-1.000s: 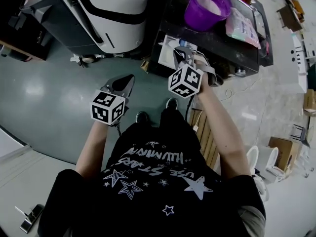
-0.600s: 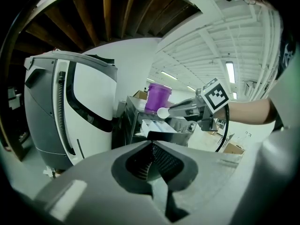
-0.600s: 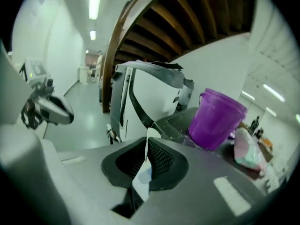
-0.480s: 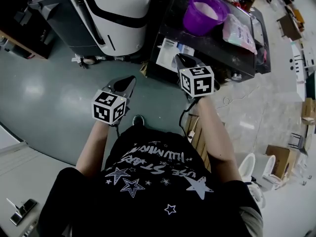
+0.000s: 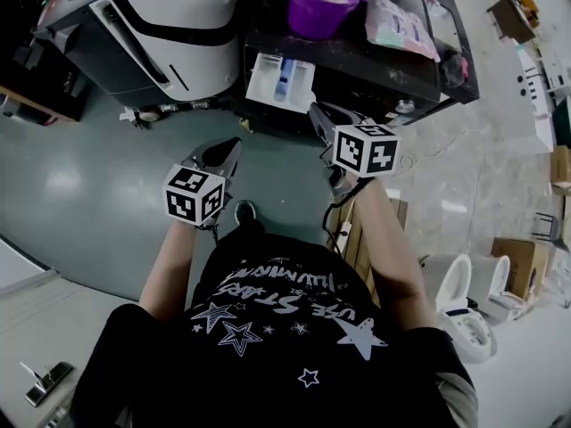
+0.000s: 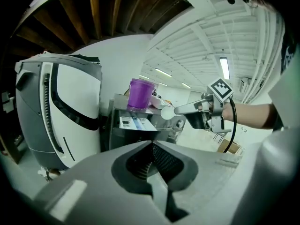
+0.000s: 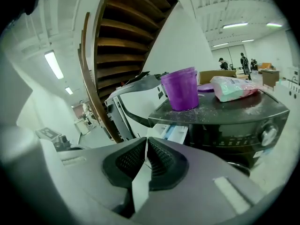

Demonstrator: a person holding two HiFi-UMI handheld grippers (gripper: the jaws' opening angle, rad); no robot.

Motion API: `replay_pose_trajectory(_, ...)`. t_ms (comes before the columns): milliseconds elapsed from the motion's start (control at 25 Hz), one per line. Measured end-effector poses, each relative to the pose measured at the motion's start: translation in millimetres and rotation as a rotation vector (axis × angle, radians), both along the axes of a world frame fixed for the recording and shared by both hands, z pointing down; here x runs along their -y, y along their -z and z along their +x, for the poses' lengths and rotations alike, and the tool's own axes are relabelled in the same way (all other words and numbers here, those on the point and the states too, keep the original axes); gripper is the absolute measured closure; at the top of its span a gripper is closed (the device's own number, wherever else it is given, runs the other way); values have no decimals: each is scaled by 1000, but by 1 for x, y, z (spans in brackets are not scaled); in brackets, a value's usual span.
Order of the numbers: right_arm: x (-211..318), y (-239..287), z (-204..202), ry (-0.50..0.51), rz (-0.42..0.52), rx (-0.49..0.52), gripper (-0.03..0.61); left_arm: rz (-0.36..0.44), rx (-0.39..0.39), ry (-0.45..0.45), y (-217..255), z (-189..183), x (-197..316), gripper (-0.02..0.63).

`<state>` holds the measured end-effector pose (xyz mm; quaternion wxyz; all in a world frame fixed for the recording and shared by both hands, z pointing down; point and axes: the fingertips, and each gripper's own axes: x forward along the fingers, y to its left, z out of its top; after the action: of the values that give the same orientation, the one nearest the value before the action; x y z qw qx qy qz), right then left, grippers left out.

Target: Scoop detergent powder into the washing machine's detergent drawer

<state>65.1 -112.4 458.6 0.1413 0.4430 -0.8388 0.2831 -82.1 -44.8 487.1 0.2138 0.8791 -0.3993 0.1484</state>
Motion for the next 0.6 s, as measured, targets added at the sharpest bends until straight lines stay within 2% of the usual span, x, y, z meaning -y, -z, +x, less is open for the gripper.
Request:
replay_pose_trajectory(200, -33, 0, 23, -7, 2, 38, 543, 1, 31, -14, 3, 21, -32, 612)
replay_pose_trajectory(600, -94, -2, 58, -6, -12, 119, 543, 20, 73, 31, 15, 44, -85, 612)
